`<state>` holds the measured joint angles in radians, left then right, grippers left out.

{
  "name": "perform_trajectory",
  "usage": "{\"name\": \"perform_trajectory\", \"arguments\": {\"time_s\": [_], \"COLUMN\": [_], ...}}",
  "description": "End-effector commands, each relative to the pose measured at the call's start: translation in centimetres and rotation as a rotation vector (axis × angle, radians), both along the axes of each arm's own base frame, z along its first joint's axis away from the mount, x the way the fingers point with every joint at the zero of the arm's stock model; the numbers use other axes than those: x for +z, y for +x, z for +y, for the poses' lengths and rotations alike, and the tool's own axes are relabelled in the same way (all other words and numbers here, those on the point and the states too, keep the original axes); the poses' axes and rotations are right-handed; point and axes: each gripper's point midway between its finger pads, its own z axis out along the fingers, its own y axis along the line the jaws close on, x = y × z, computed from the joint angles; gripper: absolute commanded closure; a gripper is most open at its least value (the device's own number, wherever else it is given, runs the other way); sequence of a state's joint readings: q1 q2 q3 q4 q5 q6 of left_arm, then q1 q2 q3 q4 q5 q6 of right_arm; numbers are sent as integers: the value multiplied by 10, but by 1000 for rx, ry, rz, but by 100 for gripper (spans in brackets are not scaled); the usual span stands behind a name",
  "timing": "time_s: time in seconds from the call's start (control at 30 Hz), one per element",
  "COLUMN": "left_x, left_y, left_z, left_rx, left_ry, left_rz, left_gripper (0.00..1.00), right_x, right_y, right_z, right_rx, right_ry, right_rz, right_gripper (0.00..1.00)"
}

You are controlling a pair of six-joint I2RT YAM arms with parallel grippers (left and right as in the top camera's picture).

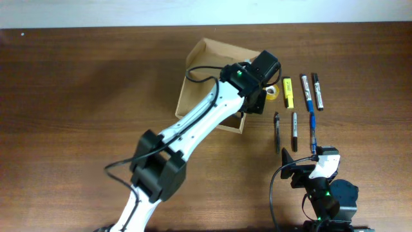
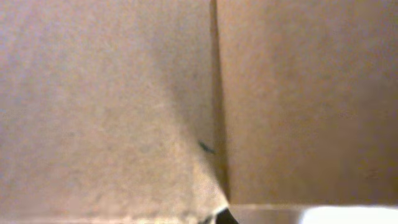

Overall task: Pack container
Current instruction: 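Push the cardboard box rightward toward the items with the left gripper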

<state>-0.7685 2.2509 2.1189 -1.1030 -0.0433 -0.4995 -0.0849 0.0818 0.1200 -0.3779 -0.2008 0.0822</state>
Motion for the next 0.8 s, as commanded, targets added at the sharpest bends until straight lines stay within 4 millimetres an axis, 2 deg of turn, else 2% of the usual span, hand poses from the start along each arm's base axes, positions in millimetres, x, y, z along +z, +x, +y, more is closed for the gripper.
{"name": "perform_trajectory", "arguments": {"time_s": [0.0, 0.23, 0.77], "left_x": [-19, -47, -53], "left_y": [17, 30, 29], "left_z": [7, 9, 5], "left_rx": [133, 232, 248], "left_ry": [3, -8, -35], "left_rz": [8, 35, 64], "left_gripper": [98, 99, 98], "right_x": [-2, -2, -2], "right_y": [0, 0, 0], "right_z": [0, 0, 0], "right_rx": [-4, -4, -4], "right_ry": [1, 1, 1], "right_rz": [-1, -1, -1], "right_gripper": [1, 1, 1]}}
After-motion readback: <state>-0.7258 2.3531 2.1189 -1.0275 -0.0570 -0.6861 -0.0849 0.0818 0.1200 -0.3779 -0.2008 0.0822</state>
